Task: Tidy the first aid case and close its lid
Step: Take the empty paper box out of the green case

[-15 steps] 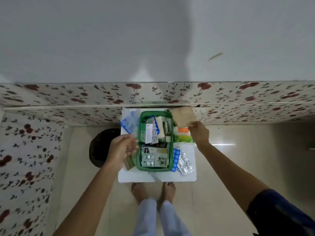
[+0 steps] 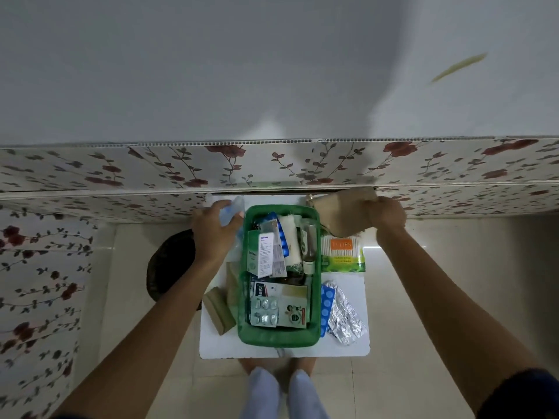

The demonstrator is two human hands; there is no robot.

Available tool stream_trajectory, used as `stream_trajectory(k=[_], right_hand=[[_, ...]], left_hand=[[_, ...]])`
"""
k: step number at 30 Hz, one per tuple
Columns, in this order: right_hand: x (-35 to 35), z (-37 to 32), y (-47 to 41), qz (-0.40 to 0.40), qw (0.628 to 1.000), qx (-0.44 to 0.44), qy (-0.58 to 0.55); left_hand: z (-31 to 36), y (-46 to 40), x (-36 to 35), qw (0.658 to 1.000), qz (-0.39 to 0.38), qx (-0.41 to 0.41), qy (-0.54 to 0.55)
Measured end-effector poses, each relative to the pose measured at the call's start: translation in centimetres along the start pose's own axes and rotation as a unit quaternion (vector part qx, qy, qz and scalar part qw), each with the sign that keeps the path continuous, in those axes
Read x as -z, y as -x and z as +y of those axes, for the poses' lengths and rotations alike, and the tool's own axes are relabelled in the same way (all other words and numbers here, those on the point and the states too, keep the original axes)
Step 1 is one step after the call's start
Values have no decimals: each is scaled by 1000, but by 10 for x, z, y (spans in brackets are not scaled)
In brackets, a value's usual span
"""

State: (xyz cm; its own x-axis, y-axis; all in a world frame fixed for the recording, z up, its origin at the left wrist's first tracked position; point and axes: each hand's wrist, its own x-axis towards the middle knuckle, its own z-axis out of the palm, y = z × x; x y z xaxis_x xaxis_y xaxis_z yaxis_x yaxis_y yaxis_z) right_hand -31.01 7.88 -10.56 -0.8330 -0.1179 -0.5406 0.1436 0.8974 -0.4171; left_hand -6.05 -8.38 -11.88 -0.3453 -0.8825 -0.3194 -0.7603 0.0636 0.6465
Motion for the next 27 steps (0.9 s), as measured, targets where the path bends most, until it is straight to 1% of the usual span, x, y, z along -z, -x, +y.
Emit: stream_trajectory(k=[2, 4, 6, 7, 8, 10, 12, 13, 16, 17, 18, 20, 22, 23, 25, 26, 27], right_hand=[[17, -4, 18, 18, 994, 15, -103], [32, -6, 39, 35, 983, 42, -178], [43, -7, 59, 35, 968, 68, -238], [45, -10, 72, 25, 962, 86, -258], [44, -14, 85, 8, 957, 105, -269], [38, -25, 112, -62, 946, 139, -285], [21, -44, 140, -152, 933, 167, -279], [10, -55, 156, -183, 927, 184, -271], [-16, -89, 193, -187, 916, 273, -226], [-27, -101, 205, -206, 906, 294, -224], [-37, -111, 215, -242, 893, 298, -233], [-61, -126, 228, -363, 861, 269, -233], [-99, -139, 247, -492, 823, 241, -151], [-122, -143, 256, -538, 800, 242, -109], [-169, -145, 273, -589, 762, 262, -54], [-190, -145, 278, -600, 753, 269, -33], [-210, -144, 280, -599, 754, 268, -16]], left_hand=[[5, 1, 0, 1000, 5, -22, 9], [10, 1, 0, 999, 20, -29, 26], [13, 3, 2, 997, 41, -2, 62], [13, 3, 7, 994, 57, 24, 90], [12, 5, 13, 988, 79, 45, 123], [8, 11, 30, 973, 109, 82, 188], [-1, 24, 56, 946, 123, 112, 277], [-9, 32, 76, 929, 136, 125, 321], [-37, 46, 129, 894, 180, 145, 385], [-50, 49, 148, 882, 198, 157, 398], [-62, 53, 163, 868, 210, 167, 417], [-83, 59, 185, 846, 194, 178, 464], [-108, 63, 200, 832, 117, 196, 506], [-117, 60, 204, 818, 76, 220, 525], [-131, 48, 211, 810, 33, 278, 515], [-136, 44, 214, 808, 29, 289, 512], [-142, 41, 214, 815, 27, 293, 500]])
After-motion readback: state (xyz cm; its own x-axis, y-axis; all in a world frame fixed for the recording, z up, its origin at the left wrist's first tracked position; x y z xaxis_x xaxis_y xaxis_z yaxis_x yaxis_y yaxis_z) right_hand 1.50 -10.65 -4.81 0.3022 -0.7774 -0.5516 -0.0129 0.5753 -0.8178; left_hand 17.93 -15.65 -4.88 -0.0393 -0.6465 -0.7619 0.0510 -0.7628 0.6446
